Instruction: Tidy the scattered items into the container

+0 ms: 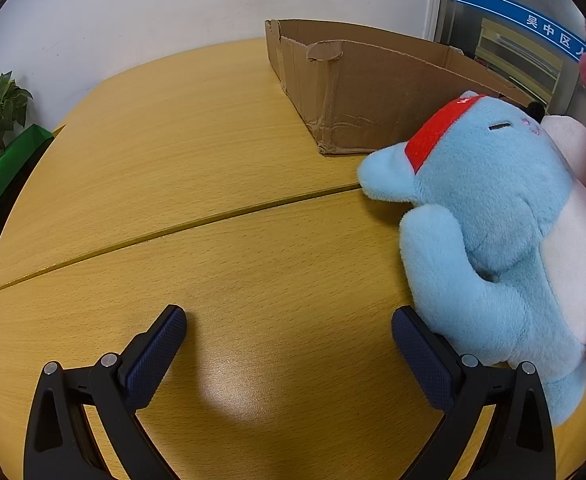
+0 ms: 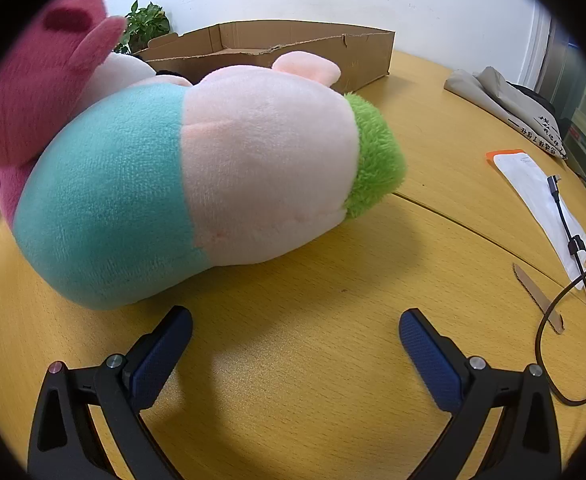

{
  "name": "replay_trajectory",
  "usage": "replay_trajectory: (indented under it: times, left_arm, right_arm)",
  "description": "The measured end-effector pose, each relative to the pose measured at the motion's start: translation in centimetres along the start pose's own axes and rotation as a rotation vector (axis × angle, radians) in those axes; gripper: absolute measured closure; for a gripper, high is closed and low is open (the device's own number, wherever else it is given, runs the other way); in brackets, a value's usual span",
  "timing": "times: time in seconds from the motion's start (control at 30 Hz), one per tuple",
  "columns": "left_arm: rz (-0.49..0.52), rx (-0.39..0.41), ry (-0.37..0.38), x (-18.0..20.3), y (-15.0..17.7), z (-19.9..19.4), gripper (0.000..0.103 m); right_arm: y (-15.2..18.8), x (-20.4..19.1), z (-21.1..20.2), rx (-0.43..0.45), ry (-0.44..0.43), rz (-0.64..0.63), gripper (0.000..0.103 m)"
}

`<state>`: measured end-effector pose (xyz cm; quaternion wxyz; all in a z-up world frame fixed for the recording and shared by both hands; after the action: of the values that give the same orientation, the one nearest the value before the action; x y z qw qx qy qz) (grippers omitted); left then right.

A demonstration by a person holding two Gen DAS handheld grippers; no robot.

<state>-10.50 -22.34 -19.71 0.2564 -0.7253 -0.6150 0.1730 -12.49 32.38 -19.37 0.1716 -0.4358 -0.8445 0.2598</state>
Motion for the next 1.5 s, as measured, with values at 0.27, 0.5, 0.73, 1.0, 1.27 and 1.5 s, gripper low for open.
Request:
replay_trajectory:
  times: [0.27, 0.5, 0.73, 1.0, 1.27, 1.5]
  left_arm:
    - [0.000, 0.000, 0.000, 0.0, 0.0, 0.0, 0.000]
    - [0.001, 0.000, 0.001, 0.0, 0.0, 0.0, 0.000]
    - [0.001, 0.000, 0.001, 0.1, 0.0, -0.1, 0.000]
    - [0.002, 0.000, 0.001, 0.0, 0.0, 0.0, 0.000]
    - [-0.004, 0.000, -0.003, 0.3, 0.1, -0.2, 0.000]
    - [-0.050, 0.004, -0.037, 0.9, 0.4, -0.5, 0.000]
  right_arm:
    - [0.0, 0.0, 0.0, 0.000, 0.000, -0.001, 0.000]
    - [0.0, 0.0, 0.0, 0.000, -0.001, -0.001, 0.000]
    - [0.0, 0.0, 0.0, 0.000, -0.001, -0.002, 0.000]
    - [-0.4, 0.1, 0.4, -0.003, 0.028, 0.036, 0.000]
    - [0.4, -0.5, -0.4, 0.001, 0.116, 0.080, 0.001]
    - [2.1, -3.9, -6.6, 0.065, 0.266, 0.101, 0.001]
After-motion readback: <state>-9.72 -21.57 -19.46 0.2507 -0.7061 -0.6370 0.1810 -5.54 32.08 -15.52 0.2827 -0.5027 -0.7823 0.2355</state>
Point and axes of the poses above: each gripper's, at about its wrist camera, not at the fingertips, and z roughly the way its jaws point, x to its right, y to its underside, the point moved 7 cm from there along z, roughly the way its jaws point, and after that the axes turned 5 degrees about -z, right-handed, at the moved point
